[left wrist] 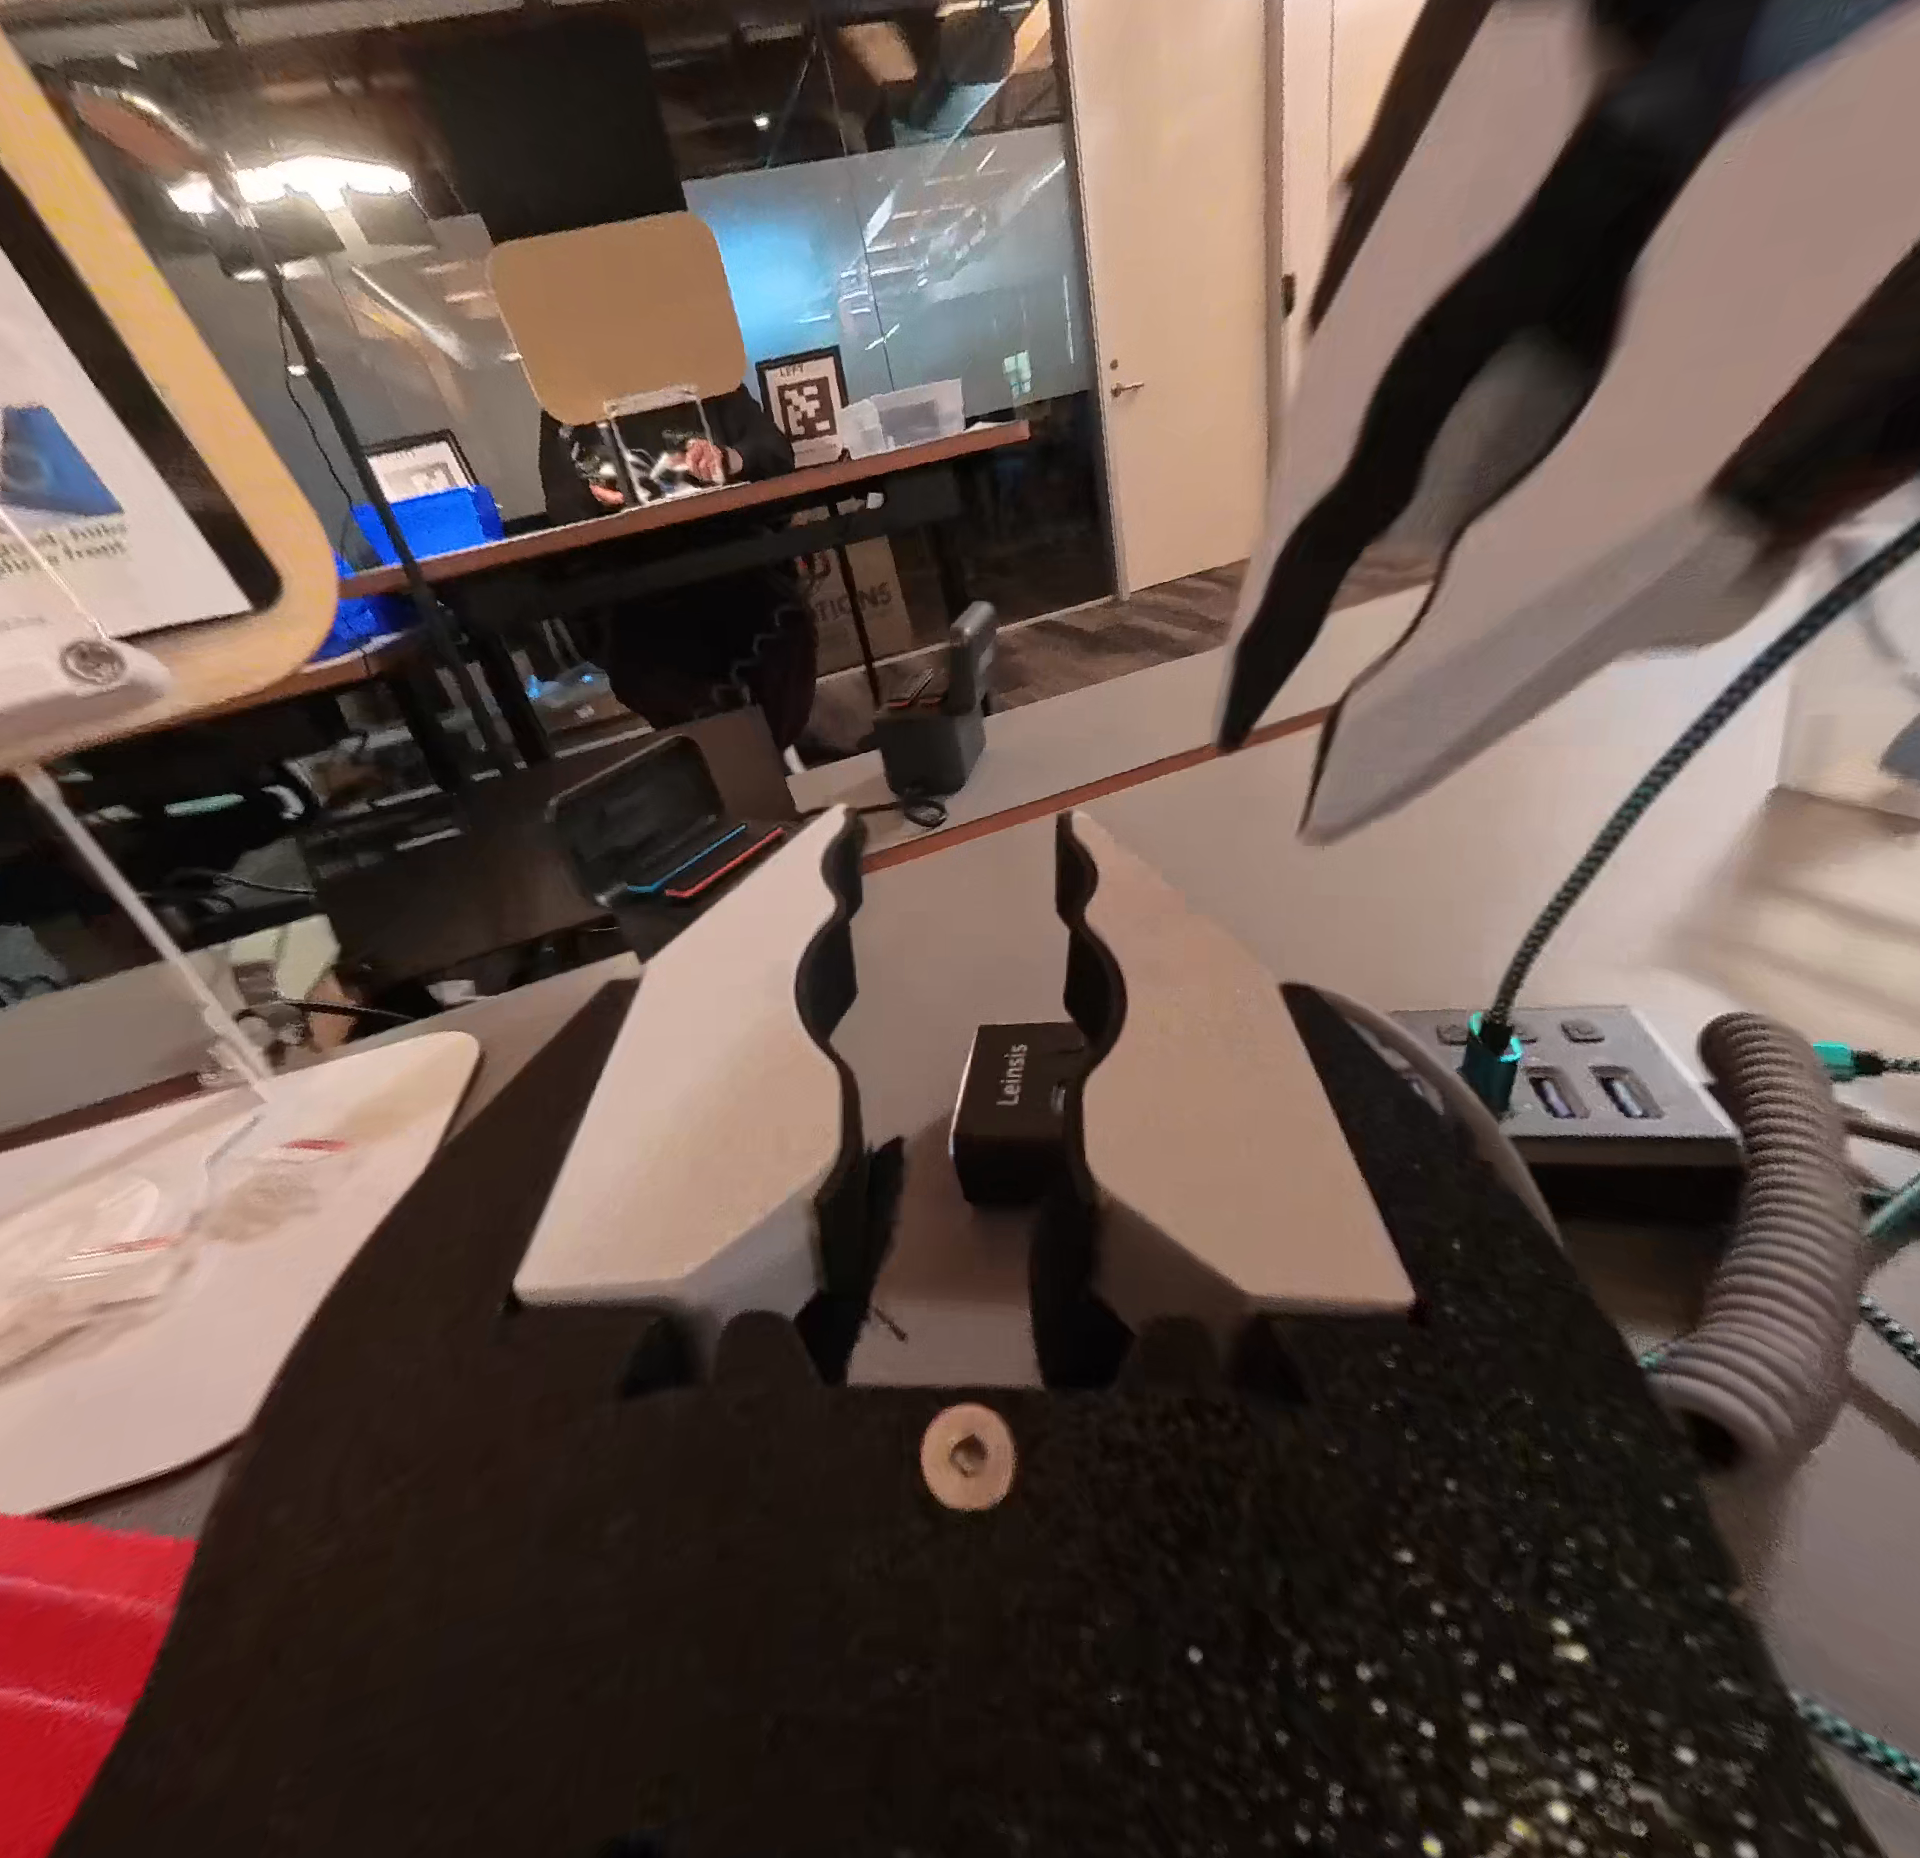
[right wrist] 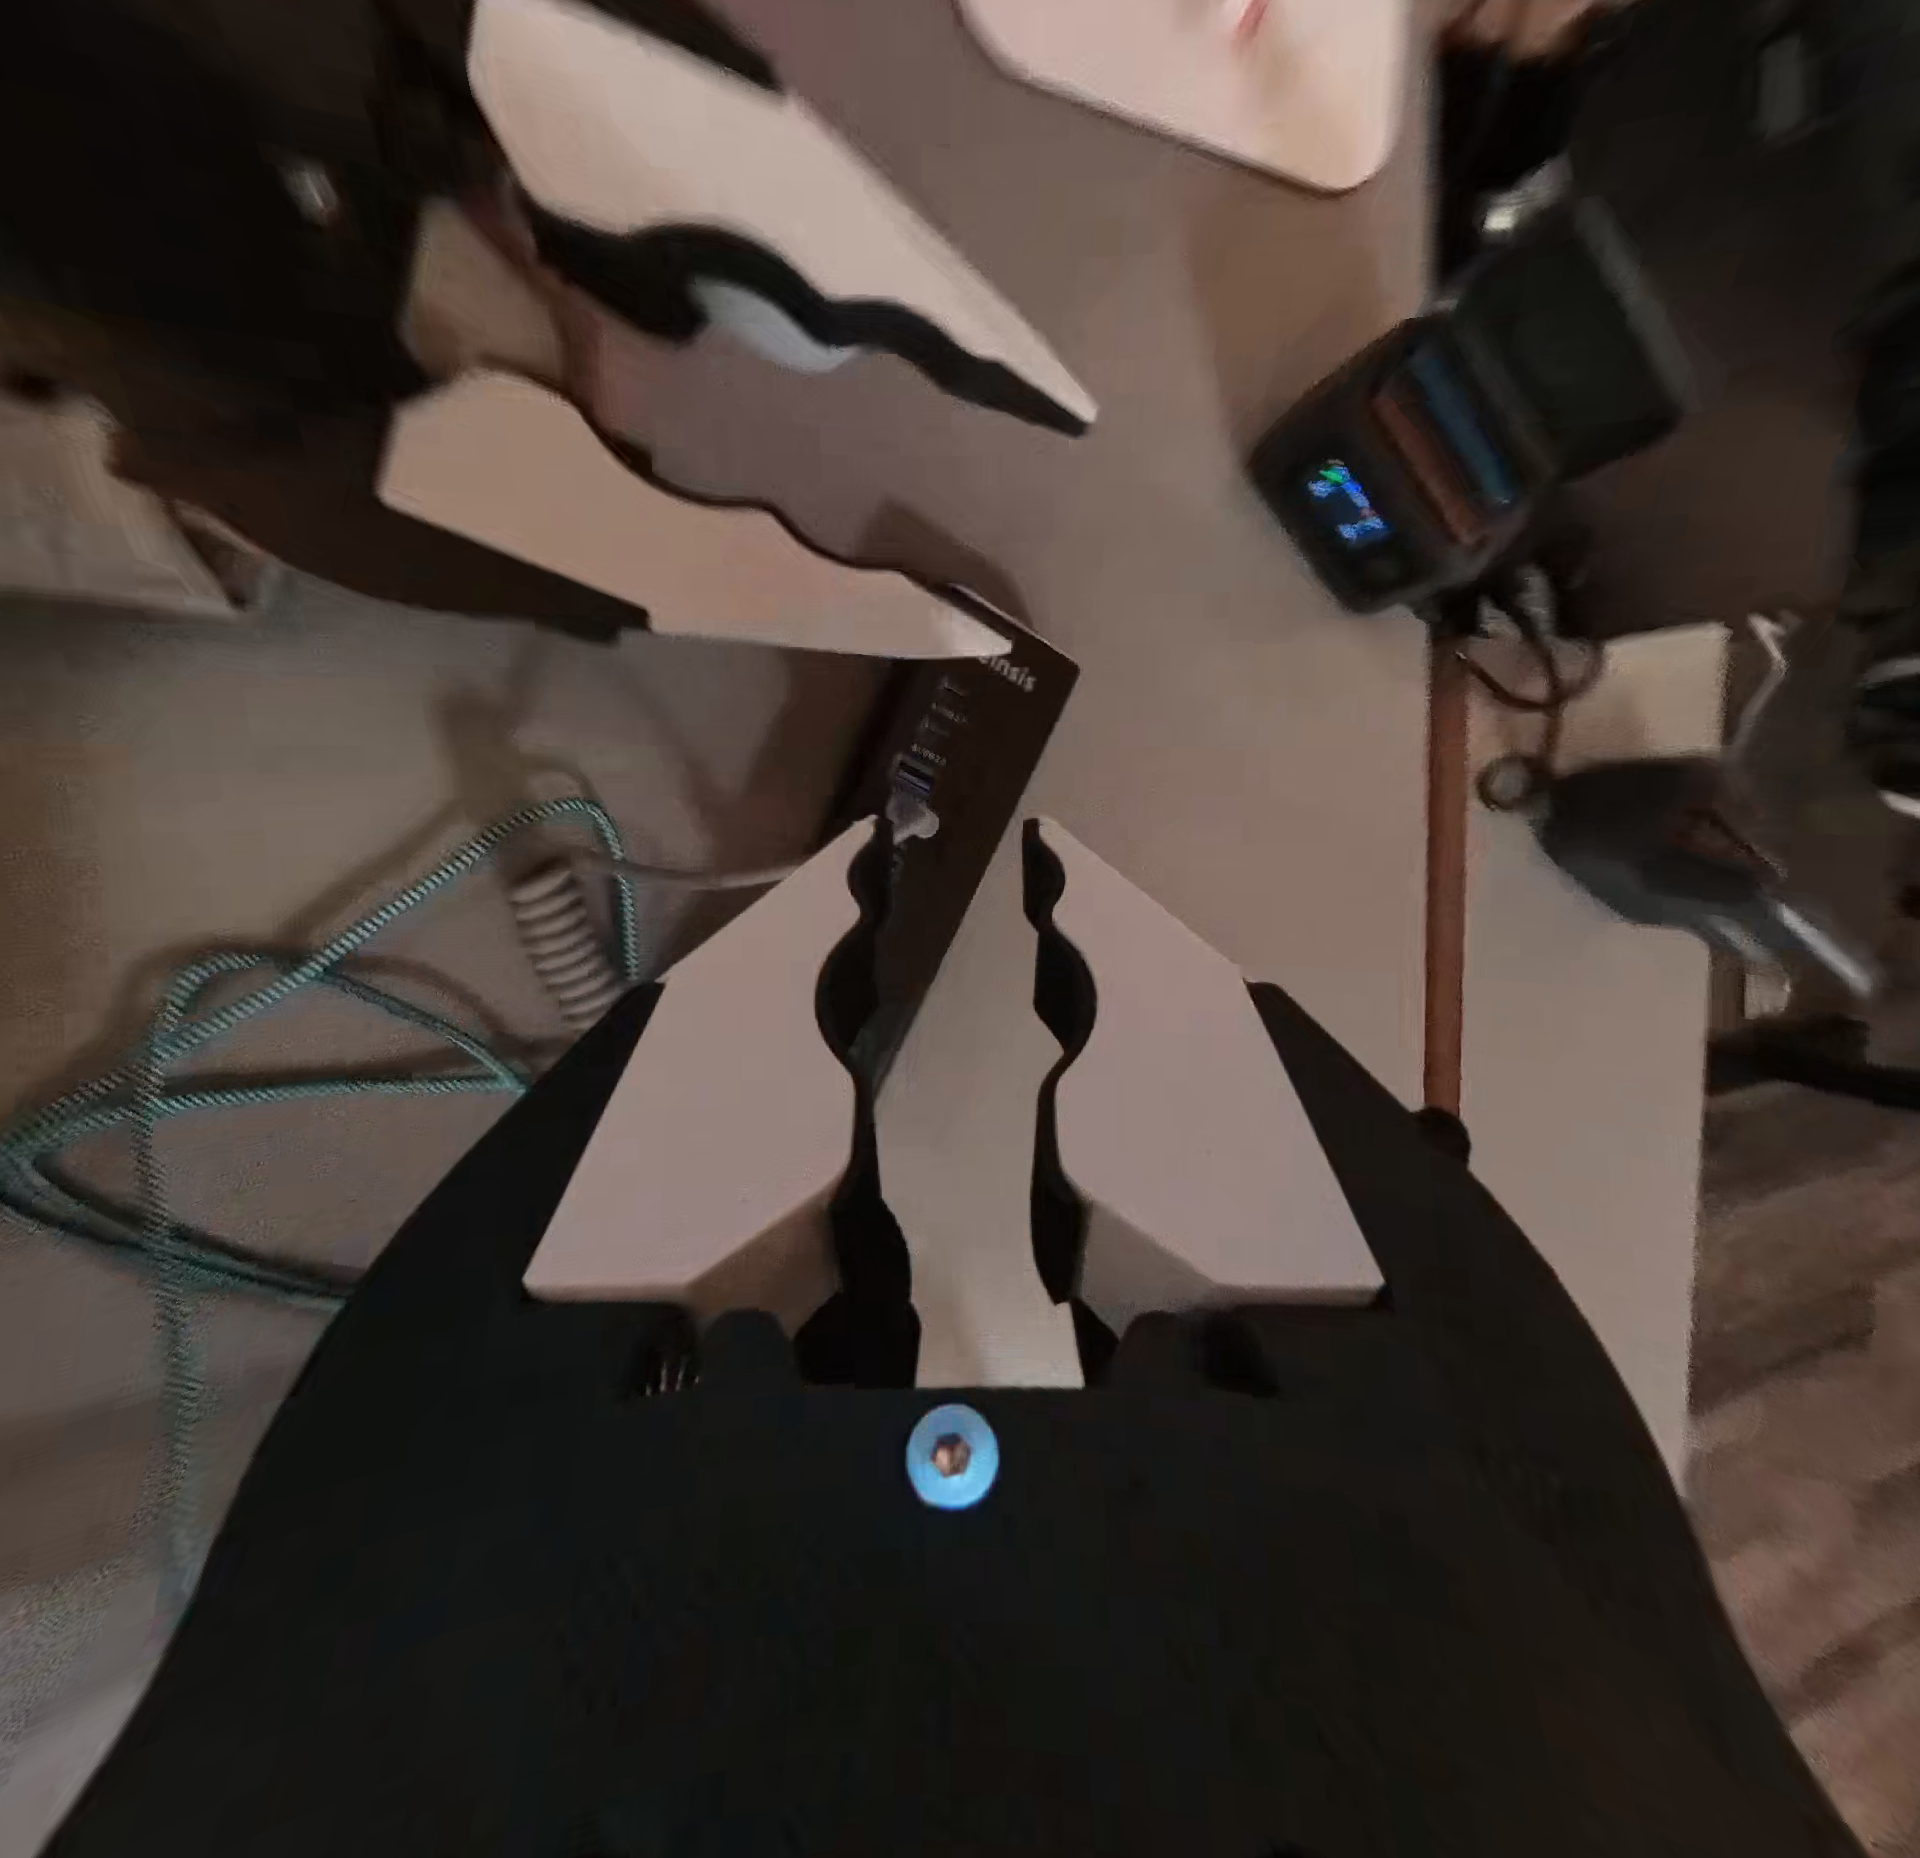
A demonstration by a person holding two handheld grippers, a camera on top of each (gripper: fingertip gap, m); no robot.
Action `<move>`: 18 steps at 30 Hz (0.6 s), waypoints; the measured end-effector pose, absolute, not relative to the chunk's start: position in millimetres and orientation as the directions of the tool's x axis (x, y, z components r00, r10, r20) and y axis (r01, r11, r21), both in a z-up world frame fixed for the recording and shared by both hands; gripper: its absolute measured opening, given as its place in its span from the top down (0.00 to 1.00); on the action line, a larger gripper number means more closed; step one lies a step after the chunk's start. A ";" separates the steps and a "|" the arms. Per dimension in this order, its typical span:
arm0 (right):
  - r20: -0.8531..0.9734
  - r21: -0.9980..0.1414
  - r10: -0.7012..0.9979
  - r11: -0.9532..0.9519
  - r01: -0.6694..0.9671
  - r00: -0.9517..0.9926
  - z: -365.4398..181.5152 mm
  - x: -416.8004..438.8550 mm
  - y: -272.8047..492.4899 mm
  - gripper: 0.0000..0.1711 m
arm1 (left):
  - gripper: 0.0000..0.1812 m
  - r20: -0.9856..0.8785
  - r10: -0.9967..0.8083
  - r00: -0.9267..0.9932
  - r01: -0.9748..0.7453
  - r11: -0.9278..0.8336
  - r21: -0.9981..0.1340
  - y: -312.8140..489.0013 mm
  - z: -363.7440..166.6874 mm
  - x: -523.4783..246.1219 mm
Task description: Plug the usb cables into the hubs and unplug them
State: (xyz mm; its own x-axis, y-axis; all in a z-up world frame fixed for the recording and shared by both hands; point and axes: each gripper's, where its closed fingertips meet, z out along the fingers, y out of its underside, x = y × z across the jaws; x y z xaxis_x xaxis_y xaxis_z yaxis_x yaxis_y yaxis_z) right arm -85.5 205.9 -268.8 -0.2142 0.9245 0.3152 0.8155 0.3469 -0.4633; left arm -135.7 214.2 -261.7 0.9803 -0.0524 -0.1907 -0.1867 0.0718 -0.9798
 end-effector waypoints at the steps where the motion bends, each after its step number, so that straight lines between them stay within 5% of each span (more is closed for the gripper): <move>1: 0.295 -0.418 0.910 0.398 0.816 -0.292 -280.0 -90.1 207.4 0.86 | 0.81 -0.164 -0.072 0.984 -0.158 0.086 -0.984 213.2 -259.3 -135.4; 5: 0.254 -0.222 0.781 0.622 0.751 -0.571 -321.8 -92.7 211.6 0.83 | 0.82 -0.162 -0.077 0.984 -0.156 0.079 -0.985 214.6 -260.9 -139.4; 10: 0.155 -0.109 0.747 0.664 0.740 -0.647 -332.1 -86.6 213.6 0.80 | 0.82 -0.107 -0.077 0.991 -0.101 0.076 -0.992 216.3 -261.1 -147.0; 15: -0.006 -0.116 0.915 0.401 0.909 -0.404 -320.5 -92.0 211.4 0.82 | 0.81 -0.050 -0.066 0.997 -0.045 0.065 -0.997 218.7 -263.2 -153.4; 18: -0.001 0.004 0.976 0.218 0.976 -0.218 -334.2 -87.2 220.1 0.80 | 0.81 -0.051 -0.068 0.996 -0.046 0.066 -0.997 218.5 -263.0 -153.2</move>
State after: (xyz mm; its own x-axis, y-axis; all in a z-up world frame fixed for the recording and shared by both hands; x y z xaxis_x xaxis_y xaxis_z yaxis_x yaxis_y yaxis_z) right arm -87.2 220.1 -334.2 -0.2183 0.9759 -0.0012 0.9759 0.2183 0.0035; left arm -153.2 218.5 -263.0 0.9964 -0.0678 -0.0506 -0.0462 0.0661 -0.9967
